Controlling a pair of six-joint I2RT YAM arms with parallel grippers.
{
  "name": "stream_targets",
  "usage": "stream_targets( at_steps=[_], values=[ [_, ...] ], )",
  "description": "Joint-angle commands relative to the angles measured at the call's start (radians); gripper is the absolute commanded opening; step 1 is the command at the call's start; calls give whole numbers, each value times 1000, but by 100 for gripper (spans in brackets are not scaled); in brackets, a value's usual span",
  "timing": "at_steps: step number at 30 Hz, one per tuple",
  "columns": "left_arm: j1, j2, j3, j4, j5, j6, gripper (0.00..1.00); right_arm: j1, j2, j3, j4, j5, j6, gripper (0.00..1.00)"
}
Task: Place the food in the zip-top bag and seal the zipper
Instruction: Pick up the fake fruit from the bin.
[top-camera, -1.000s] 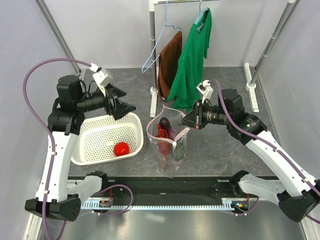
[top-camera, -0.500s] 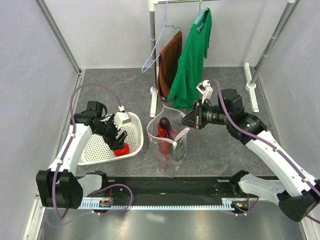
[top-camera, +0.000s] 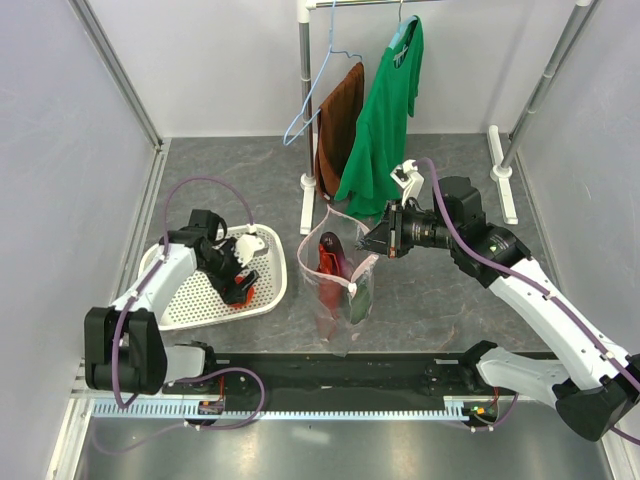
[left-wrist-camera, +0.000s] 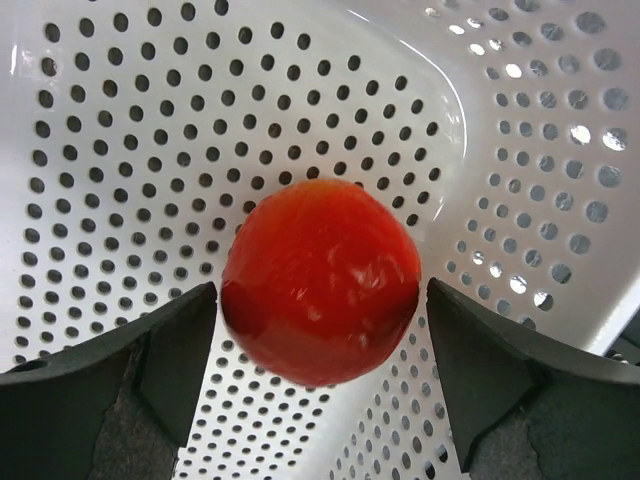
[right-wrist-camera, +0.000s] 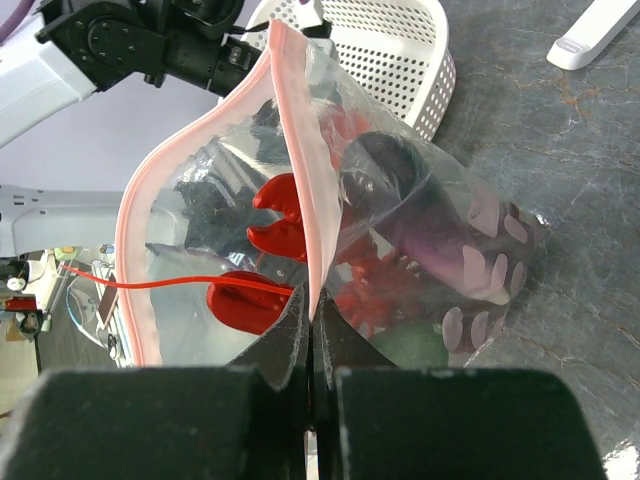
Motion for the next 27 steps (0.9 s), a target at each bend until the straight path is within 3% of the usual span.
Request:
stream_targets(
  at_steps=[1,7,12,16,20,22,27],
  values=[
    [-16,45,-24,102,-14,-20,90,-4,-2,33,52,-10,-15,0],
    [-16,71,-11,119,-28,-68,70,-4,-5,36,43,-6,-24,0],
    [-14,15,129,11,27,-91,50,-4,-15,27,42,-4,-33,0],
    [-16,-28,402,-117,212,-187,49,-4,-19,19,43,-10,-42,0],
    [-48,-9,769,-127,417,-322,51,-4,-15,19,45,-18,-47,0],
    [-120,16,898,-104,457,-405,52,-4,-11,24,46,-20,-47,0],
    [-317,38,1014,81,463,-575,54,-4,-7,36,59,-40,-47,0]
  ],
)
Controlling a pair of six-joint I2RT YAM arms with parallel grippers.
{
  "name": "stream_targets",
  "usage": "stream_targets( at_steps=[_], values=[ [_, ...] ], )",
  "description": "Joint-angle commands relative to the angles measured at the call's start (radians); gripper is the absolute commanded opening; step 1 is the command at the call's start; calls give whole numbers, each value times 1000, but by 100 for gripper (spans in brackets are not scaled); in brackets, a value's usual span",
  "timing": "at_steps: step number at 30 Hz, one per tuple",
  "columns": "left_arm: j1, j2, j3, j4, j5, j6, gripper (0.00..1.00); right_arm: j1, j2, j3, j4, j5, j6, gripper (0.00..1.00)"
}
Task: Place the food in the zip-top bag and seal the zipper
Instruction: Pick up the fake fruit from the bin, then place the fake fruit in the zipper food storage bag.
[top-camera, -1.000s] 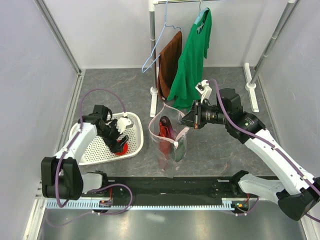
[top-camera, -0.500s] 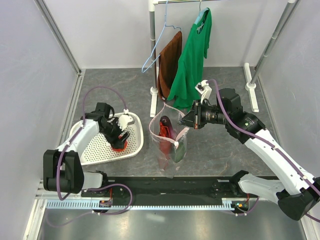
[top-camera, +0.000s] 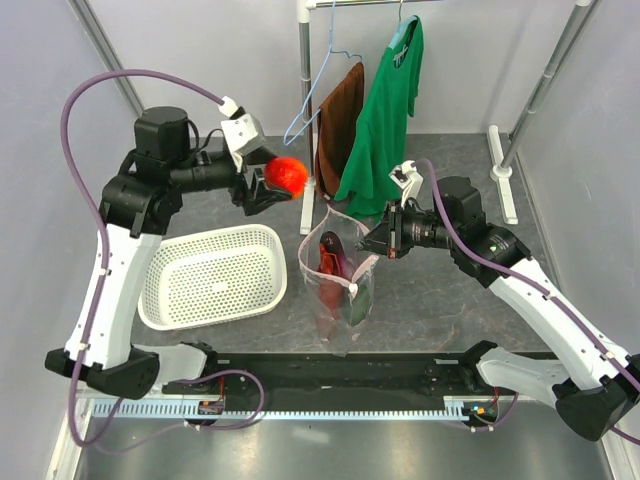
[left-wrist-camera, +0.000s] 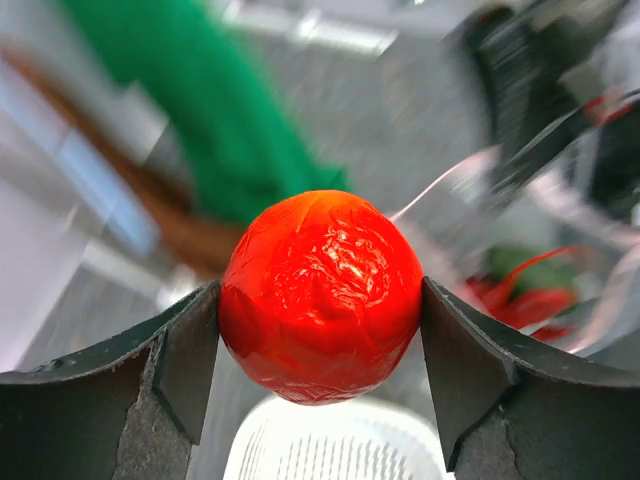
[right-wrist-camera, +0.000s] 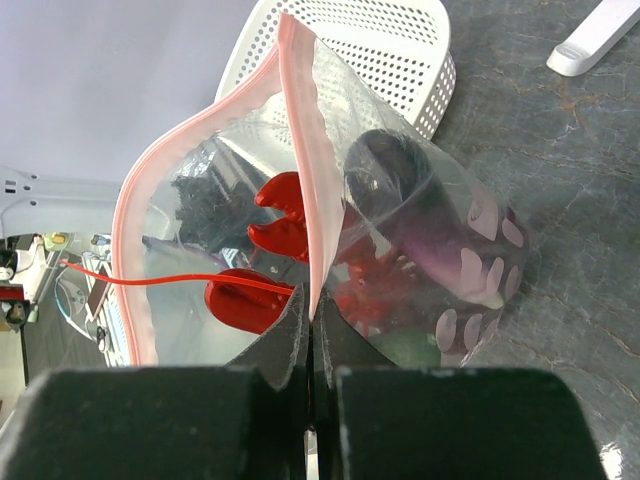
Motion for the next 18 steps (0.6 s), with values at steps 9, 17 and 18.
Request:
stream_targets(
  at_steps=[9,17,18],
  values=[
    [-340,95,50,161,49,-224,57,-4,-1,53,59,-38,-14,0],
    [-396,94,-80,127,-17,-200,64,-3,-7,71,45,-46,-36,0],
    [-396,78,-94,120,-19,-191,69,-3,-8,71,45,-48,-37,0]
  ],
)
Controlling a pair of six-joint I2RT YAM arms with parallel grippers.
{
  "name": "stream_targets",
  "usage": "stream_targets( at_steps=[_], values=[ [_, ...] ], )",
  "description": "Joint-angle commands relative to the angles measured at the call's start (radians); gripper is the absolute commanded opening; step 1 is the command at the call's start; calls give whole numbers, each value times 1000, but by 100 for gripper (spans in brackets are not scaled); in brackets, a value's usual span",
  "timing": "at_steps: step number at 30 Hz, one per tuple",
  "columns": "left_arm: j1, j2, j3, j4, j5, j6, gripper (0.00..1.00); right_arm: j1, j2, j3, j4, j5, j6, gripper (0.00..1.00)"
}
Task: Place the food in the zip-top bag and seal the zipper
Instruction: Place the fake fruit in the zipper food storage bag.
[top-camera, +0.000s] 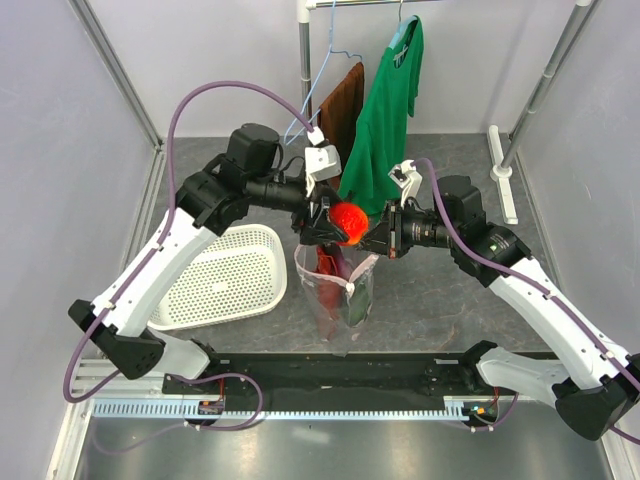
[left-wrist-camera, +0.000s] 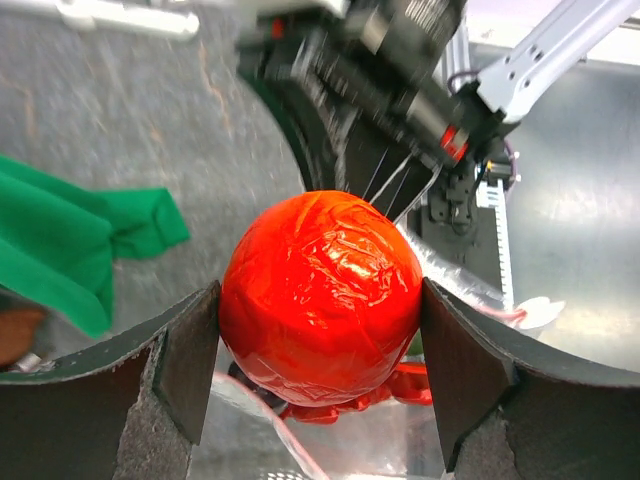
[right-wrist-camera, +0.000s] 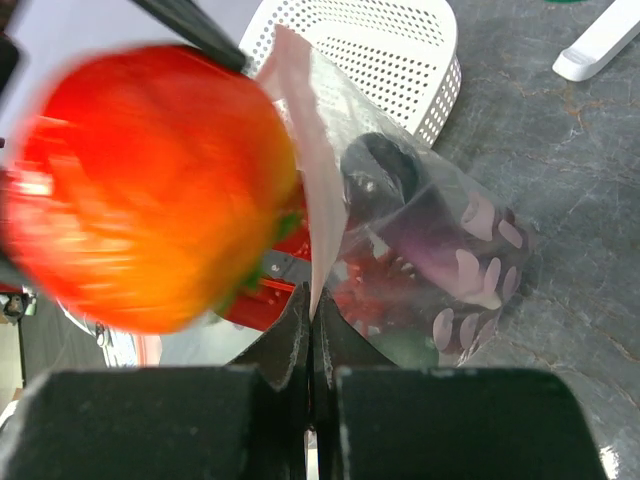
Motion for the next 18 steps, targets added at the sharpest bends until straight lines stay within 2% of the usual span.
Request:
stream_targets(
  at_steps=[1,6,7,15,18],
  values=[
    [-1,-48,-76,-25,-32,5,76,-4,-13,61,47,-33,-28,0],
    [-1,-53,-113,-83,-65,32,91,-4,-13,61,48,-38,-39,0],
    [0,-62,-108,-86,-70,29,99,-3,-13,61,48,-38,-40,0],
    [2,-168,-15,-95,-46,33,100,-4,-12,63,45,-47,-71,0],
    [2,-213,-5,-163,42,143,99,-3,0,78,45,-58,-94,0]
  ],
)
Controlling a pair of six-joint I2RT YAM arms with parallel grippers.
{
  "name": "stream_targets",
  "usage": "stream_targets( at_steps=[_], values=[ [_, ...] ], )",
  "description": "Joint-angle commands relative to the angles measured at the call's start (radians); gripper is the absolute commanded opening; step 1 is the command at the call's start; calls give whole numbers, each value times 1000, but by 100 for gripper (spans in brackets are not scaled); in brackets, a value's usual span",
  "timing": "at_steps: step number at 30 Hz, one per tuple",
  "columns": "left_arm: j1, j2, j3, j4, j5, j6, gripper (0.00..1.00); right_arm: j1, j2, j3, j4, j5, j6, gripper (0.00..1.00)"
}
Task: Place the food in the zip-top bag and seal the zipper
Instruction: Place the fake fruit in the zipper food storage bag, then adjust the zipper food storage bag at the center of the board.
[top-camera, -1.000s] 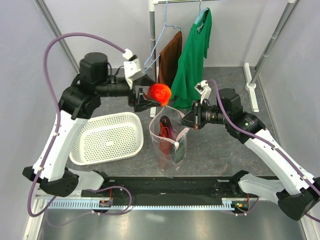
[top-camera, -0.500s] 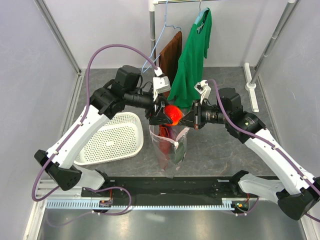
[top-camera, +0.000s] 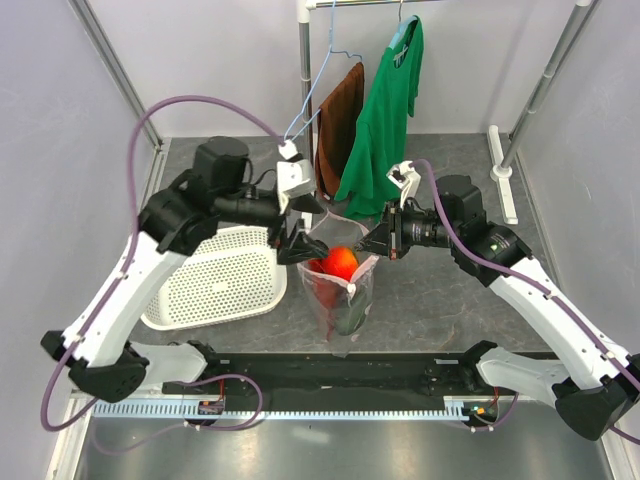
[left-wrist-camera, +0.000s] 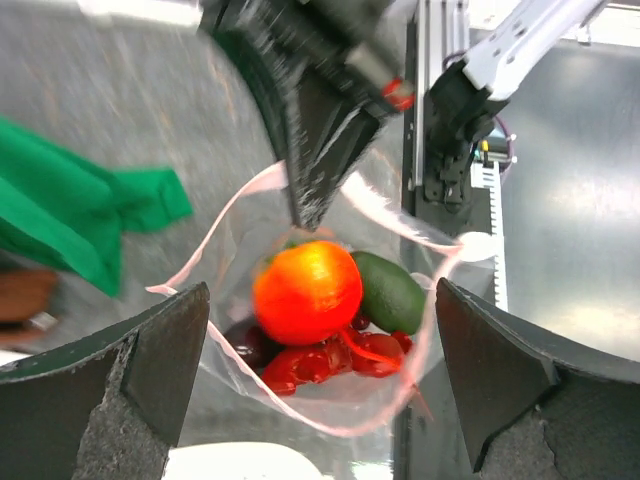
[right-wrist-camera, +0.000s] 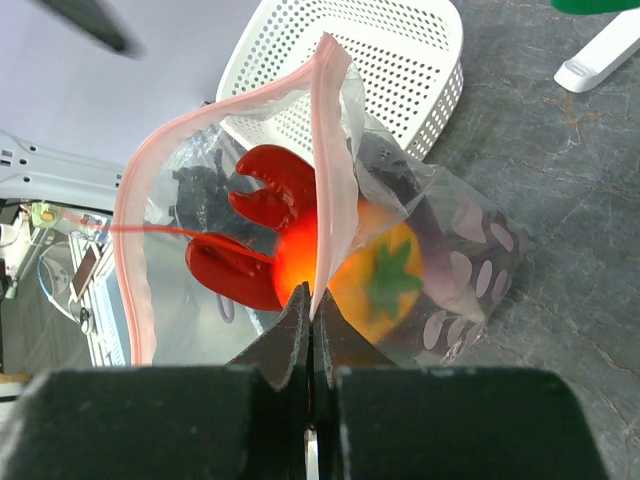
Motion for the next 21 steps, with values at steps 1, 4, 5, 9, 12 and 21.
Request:
stream_targets(
  at_steps=[1,4,5,9,12,21],
  values=[
    [1,-91,48,-79,117,178,98,-3,6,82,51,-47,-55,0],
    [-5,-115,42,-163,153,305,90,-3,24,97,66,-65,-78,0],
    [-13,-106,46,-186,155,331,88,-3,30,102,75,-68,-83,0],
    [-108,-65,55,-232,74,388,78,-1,72,132,87,-87,-106,0],
    [-208,-31,28,-241,-38,436,78,2,101,151,92,-94,-117,0],
    [-268,42,-24,-165,-199,434,64,29,147,178,115,-126,-167,0]
  ],
)
